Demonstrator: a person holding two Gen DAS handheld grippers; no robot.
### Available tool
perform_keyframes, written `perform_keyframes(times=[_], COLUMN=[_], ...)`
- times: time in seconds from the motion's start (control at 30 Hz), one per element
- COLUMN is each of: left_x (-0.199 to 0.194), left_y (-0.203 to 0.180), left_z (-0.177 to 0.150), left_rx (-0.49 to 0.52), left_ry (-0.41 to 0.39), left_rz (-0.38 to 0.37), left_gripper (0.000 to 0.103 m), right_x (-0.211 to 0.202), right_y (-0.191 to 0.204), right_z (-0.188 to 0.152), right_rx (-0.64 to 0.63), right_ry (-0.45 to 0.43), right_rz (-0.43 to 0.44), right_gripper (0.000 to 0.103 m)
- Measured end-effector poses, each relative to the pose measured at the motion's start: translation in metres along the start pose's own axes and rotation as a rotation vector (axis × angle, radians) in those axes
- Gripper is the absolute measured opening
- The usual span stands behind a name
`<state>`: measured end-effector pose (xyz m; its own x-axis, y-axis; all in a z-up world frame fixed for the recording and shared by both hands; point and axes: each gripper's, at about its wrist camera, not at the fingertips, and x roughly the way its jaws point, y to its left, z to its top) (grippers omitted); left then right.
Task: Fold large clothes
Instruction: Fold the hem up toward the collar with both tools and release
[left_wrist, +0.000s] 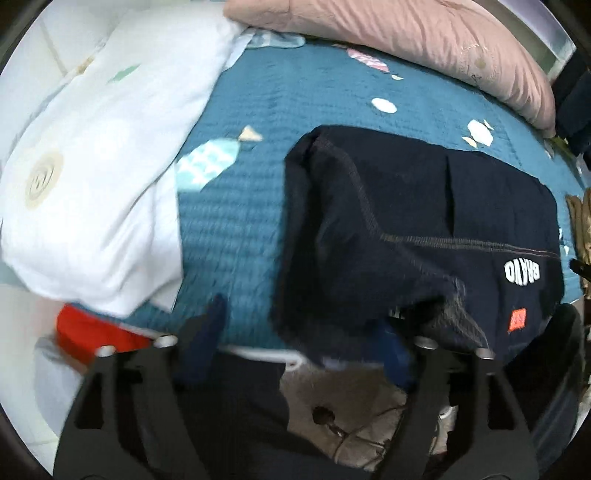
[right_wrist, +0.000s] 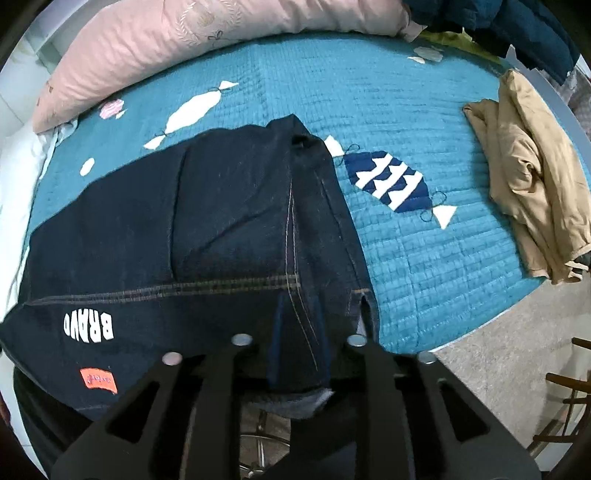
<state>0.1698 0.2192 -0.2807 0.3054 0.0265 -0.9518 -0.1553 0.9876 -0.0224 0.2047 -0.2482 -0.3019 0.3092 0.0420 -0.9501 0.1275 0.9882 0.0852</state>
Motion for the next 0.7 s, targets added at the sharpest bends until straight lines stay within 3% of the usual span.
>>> perform_keyframes(times=[0.13,0.3,0.4,0.57,0.7], left_x=[-0.01,-0.007,0.001,0.018,-0.002], left_y=[0.017,0.008,0.0,-0.008,-0.015], left_z=[0.006,0.041,0.064,0.094,0.092], left_rx=[-0.094,-0.104,-0.096,-0.115,-0.059], left_ry=[0.013,0.007,0.028,0.116,0.109], left_rz=[-0.074,-0.115,-0.181,-0.239,-0.195], left_gripper=[0.093,0.093,0.093,0.093,0.093], right_x=[-0.003,-0.01,-0.01,0.0,0.008], right_y=[0.0,0.007,0.015,0.025,0.024], right_z=[0.015,0.04,0.054,0.071,0.076], right_rx=[0.017,0.014,-0.011,-0.043,-0.041], right_ry=[-0.022,-0.063,-0.077,-0.062,-0.042], right_rz=[-0.005,-0.006,-0.007,-0.033,-0.021], right_gripper=[0.047,0.066,0.074,0.076,0.076])
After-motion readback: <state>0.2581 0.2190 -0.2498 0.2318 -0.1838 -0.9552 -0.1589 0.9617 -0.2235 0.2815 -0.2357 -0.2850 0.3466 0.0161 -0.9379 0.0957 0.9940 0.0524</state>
